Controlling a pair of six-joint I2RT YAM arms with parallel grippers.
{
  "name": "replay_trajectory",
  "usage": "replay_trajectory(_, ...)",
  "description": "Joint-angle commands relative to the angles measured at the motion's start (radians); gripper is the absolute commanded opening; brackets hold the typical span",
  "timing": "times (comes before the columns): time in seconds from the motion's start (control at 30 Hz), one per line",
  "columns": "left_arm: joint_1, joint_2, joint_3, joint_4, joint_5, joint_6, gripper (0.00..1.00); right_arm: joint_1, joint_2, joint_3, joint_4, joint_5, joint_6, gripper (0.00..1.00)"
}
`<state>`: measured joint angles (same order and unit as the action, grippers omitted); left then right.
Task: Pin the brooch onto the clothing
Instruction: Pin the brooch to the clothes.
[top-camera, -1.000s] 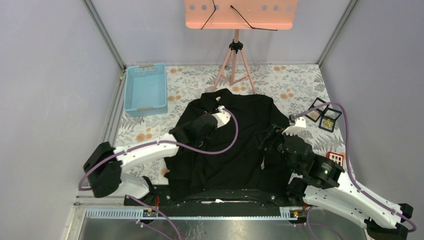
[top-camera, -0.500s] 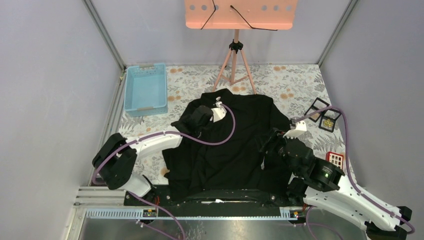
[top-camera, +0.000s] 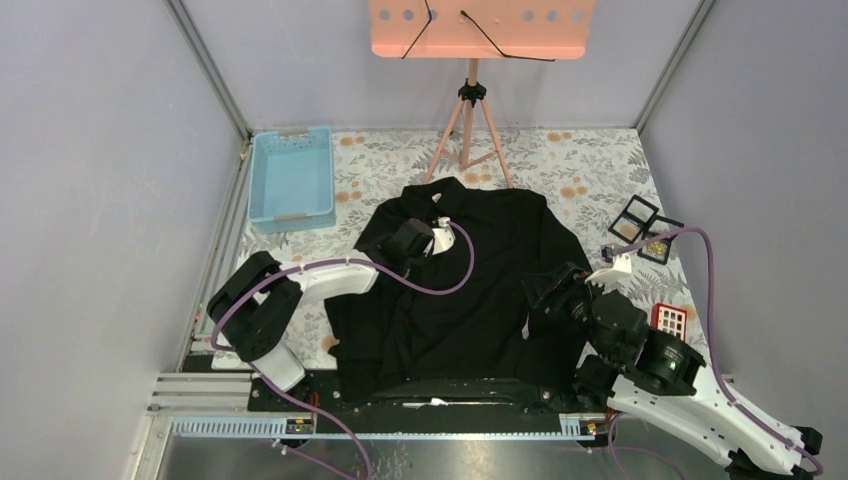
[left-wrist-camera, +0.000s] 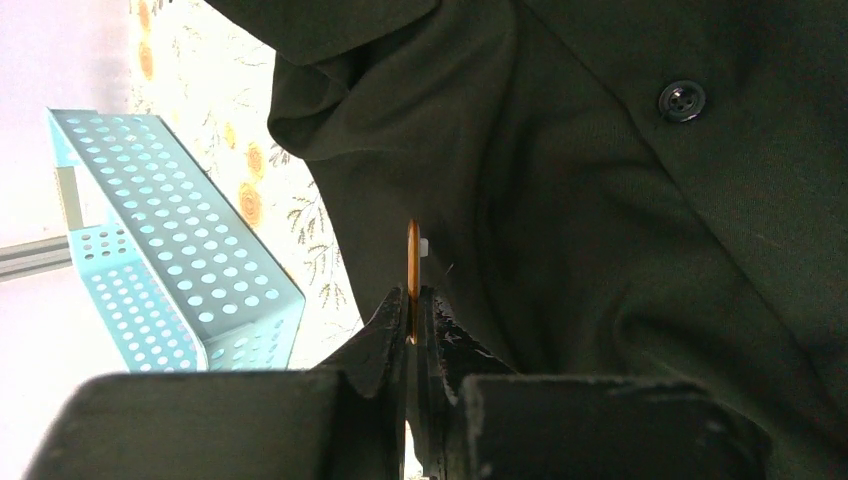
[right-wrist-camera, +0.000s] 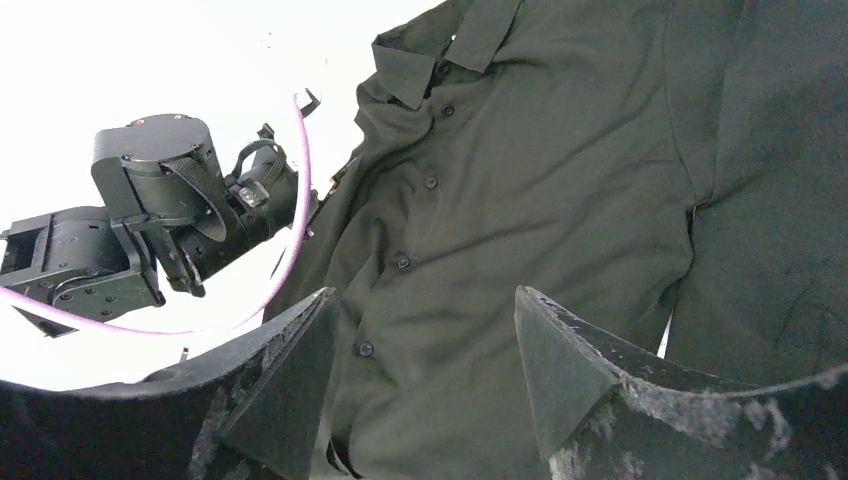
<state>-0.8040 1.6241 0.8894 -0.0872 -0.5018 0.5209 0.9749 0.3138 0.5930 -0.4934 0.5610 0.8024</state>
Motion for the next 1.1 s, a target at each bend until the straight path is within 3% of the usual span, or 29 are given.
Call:
replay_trajectory(0.0, 0.005, 0.012, 0.015, 0.048, -0.025, 0.017, 0.0, 0.001, -0.029, -0.005, -0.03, 0.047, 0.033, 0.72)
replay_trajectory(1.07, -0.044, 0.077, 0.021, 0.042, -0.087, 0.062, 0.0, 0.001, -0.116, -0.033, -0.082, 0.068, 0.084, 0.71)
